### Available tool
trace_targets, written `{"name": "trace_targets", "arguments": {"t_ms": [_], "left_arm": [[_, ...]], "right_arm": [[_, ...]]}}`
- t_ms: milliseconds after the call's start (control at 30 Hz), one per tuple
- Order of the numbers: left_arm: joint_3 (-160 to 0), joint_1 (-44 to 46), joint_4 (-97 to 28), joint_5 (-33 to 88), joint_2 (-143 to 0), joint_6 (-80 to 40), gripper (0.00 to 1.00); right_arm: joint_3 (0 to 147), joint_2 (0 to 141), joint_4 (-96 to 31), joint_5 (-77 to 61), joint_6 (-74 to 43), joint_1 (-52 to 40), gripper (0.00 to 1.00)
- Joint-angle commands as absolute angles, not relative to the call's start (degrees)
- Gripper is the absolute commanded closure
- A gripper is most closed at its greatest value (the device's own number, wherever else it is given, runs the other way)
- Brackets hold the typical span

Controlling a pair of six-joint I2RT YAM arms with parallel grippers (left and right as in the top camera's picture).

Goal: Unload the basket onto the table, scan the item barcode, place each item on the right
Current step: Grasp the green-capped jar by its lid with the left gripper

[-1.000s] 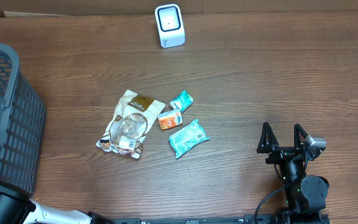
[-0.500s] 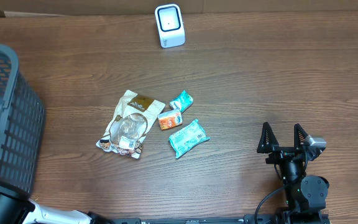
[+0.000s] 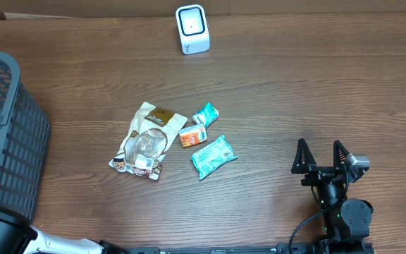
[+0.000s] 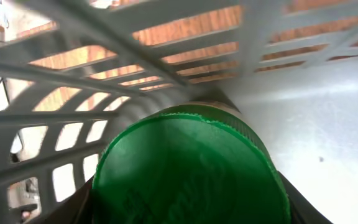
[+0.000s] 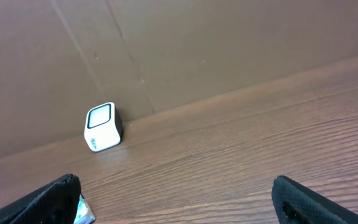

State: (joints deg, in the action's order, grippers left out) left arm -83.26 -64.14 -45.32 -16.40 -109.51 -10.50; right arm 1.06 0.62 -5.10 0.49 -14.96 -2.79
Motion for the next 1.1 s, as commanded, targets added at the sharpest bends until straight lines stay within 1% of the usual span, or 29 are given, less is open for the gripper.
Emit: {"name": "trace_targets", "arguments": {"t_ms": [0, 233, 367, 433, 533, 733, 800, 900, 967, 1067], "left_arm": [[-83.11, -59.92, -46.33, -10.83, -110.41, -10.39, 0.72], [-87.24, -50.92, -48.49, -9.54, -108.31, -10.26, 0.75], [-94.32, -47.83, -53.32, -4.05, -108.20, -10.28, 0.77], [-99.20, -47.11, -56.55, -0.89, -108.20, -10.59, 0.82], [-107.35, -46.78, -60.66, 3.57, -108.18, -11.57, 0.81], [-128.79, -46.81, -69.76, 18.33, -108.07, -15.57, 0.80], [-135.33, -46.78, -71.24, 27.75, -107.55, -17.54, 0.79], [-140.73, -46.61, -71.81, 38.52, -106.15, -19.62, 0.80], [-142.67, -45.87, -71.81, 43.44, -104.77, -19.77, 0.82], [-143.57, -42.17, -72.73, 44.91, -101.65, -19.64, 0.82]], "right_arm": [[0.49, 0.16, -4.69, 1.23, -14.72, -3.25, 0.00], [0.49, 0.16, -4.69, 1.23, -14.72, -3.25, 0.00], [0.49, 0.16, -4.69, 1.23, -14.72, -3.25, 0.00], [0.49, 0.16, -4.69, 1.23, -14.72, -3.25, 0.00], [0.49, 0.16, -4.69, 1.23, -14.72, -3.25, 0.00], [0.49, 0.16, -4.69, 1.23, -14.72, -3.25, 0.00], [0.47, 0.16, -4.69, 1.23, -14.72, -3.25, 0.00], [0.49, 0.16, -4.69, 1.23, -14.72, -3.25, 0.00], [0.49, 0.16, -4.69, 1.23, -14.72, -3.25, 0.00], [0.49, 0.16, -4.69, 1.23, -14.72, -3.25, 0.00]]}}
